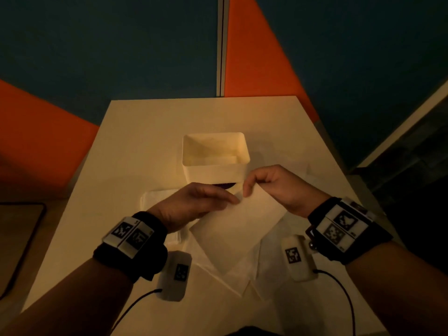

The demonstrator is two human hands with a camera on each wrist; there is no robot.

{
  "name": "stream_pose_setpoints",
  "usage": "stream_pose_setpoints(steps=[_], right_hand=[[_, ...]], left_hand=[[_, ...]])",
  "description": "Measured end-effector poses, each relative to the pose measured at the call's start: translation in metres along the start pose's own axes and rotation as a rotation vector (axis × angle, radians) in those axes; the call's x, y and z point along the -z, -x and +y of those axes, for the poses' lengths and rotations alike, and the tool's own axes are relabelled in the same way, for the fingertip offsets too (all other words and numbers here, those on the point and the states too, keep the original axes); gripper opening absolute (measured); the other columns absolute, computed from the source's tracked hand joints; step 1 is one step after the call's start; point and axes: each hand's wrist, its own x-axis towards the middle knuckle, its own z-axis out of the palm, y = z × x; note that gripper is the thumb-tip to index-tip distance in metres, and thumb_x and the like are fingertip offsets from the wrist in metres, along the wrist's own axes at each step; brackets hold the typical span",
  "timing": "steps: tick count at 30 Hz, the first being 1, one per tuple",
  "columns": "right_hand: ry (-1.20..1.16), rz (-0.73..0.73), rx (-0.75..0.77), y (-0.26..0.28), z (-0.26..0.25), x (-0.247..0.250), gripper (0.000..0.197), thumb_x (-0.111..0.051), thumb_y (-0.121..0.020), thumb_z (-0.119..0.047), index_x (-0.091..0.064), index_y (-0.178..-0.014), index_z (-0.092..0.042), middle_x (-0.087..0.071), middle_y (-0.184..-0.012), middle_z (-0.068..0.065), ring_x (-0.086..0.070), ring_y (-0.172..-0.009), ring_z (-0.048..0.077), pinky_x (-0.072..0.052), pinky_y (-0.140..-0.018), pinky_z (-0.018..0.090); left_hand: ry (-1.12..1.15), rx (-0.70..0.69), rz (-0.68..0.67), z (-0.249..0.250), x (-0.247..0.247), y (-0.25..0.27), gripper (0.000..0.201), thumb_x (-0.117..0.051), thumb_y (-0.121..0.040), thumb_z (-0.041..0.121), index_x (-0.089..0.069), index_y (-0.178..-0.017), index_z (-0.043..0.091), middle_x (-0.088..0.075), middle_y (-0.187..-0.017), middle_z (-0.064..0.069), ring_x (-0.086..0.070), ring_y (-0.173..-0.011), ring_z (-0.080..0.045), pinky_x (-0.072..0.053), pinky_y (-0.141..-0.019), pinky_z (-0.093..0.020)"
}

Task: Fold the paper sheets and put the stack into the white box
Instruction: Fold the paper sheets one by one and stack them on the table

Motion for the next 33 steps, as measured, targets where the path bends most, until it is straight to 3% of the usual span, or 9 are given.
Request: stream_pose_setpoints(steps=[4, 6, 9, 13, 16, 19, 23, 29, 33], right_hand=[[-0.048, 0.044, -0.009, -0.006, 0.003, 0.002, 0.022, -0.054, -0.09, -0.003, -0.064, -0.1, -0.019, -0.067, -0.094, 0.019, -0.058, -0.079, 0.023, -0.045, -0.069, 0.032], [0.013, 0.223, -0.043, -0.009, 0.019, 0.013, 0.021, -0.057, -0.089, -0.007, -0.061, -0.105, -0.02, -0.065, -0.093, 0.007, -0.059, -0.08, 0.015, -0.044, -0.07, 0.029], [0.372, 0.444, -0.151, -0.008, 0.058, 0.031, 0.022, -0.067, -0.083, -0.01, -0.058, -0.101, -0.02, -0.058, -0.091, -0.003, -0.057, -0.09, 0.015, -0.043, -0.077, 0.028], [0.859, 0.229, -0.45, 0.003, 0.094, 0.034, 0.062, -0.075, -0.072, -0.038, -0.046, -0.126, -0.031, -0.045, -0.125, -0.001, -0.046, -0.119, 0.024, -0.04, -0.098, 0.038], [0.999, 0.158, -0.494, 0.011, 0.107, 0.024, 0.085, -0.076, -0.065, -0.051, -0.033, -0.136, -0.035, -0.033, -0.135, -0.001, -0.037, -0.124, 0.025, -0.037, -0.1, 0.04], [1.022, 0.189, -0.456, 0.017, 0.119, 0.018, 0.086, -0.074, -0.067, -0.051, -0.03, -0.138, -0.034, -0.032, -0.133, 0.0, -0.036, -0.122, 0.026, -0.038, -0.098, 0.038], [1.032, 0.236, -0.388, 0.02, 0.126, 0.014, 0.065, -0.065, -0.079, -0.045, -0.036, -0.135, -0.03, -0.036, -0.129, 0.002, -0.04, -0.118, 0.026, -0.042, -0.093, 0.036], [0.807, 0.374, -0.278, 0.021, 0.134, 0.015, 0.039, -0.063, -0.086, -0.022, -0.054, -0.123, -0.017, -0.051, -0.12, 0.005, -0.05, -0.111, 0.026, -0.045, -0.092, 0.037], [0.675, 0.486, -0.216, 0.023, 0.134, 0.018, 0.015, -0.068, -0.084, -0.019, -0.06, -0.096, -0.013, -0.058, -0.096, 0.002, -0.058, -0.09, 0.021, -0.049, -0.079, 0.033]], left_hand=[[0.009, -0.003, 0.105, -0.008, 0.001, -0.003, 0.033, -0.058, -0.082, -0.011, -0.077, -0.083, 0.016, -0.072, -0.102, 0.006, -0.067, -0.094, -0.011, -0.054, -0.084, -0.026], [0.08, 0.003, 0.249, -0.013, 0.01, -0.001, 0.029, -0.057, -0.082, -0.011, -0.075, -0.086, 0.012, -0.073, -0.099, 0.008, -0.067, -0.091, -0.008, -0.055, -0.081, -0.023], [0.116, 0.007, 0.488, -0.028, 0.031, 0.004, 0.026, -0.057, -0.084, -0.008, -0.07, -0.097, 0.011, -0.069, -0.103, 0.002, -0.063, -0.092, -0.016, -0.054, -0.083, -0.029], [0.042, 0.046, 0.72, -0.057, 0.06, 0.011, 0.033, -0.056, -0.082, -0.012, -0.066, -0.103, 0.012, -0.063, -0.103, -0.007, -0.058, -0.085, -0.02, -0.05, -0.076, -0.029], [-0.102, 0.095, 0.806, -0.079, 0.074, 0.017, 0.043, -0.058, -0.078, -0.014, -0.064, -0.109, 0.016, -0.062, -0.1, -0.01, -0.056, -0.084, -0.023, -0.048, -0.073, -0.028], [-0.254, 0.187, 0.844, -0.094, 0.082, 0.023, 0.042, -0.061, -0.078, -0.011, -0.066, -0.111, 0.014, -0.064, -0.085, -0.008, -0.059, -0.073, -0.02, -0.05, -0.061, -0.021], [-0.462, 0.228, 0.861, -0.103, 0.084, 0.029, 0.04, -0.063, -0.078, -0.006, -0.067, -0.113, 0.014, -0.064, -0.086, -0.012, -0.059, -0.075, -0.023, -0.044, -0.072, -0.029], [-0.483, 0.227, 0.871, -0.107, 0.089, 0.03, 0.041, -0.062, -0.079, -0.004, -0.067, -0.114, 0.017, -0.065, -0.089, -0.013, -0.06, -0.076, -0.025, -0.044, -0.07, -0.029], [-0.448, 0.228, 0.897, -0.108, 0.092, 0.031, 0.041, -0.06, -0.079, -0.006, -0.066, -0.112, 0.017, -0.065, -0.089, -0.015, -0.06, -0.076, -0.028, -0.045, -0.072, -0.031]])
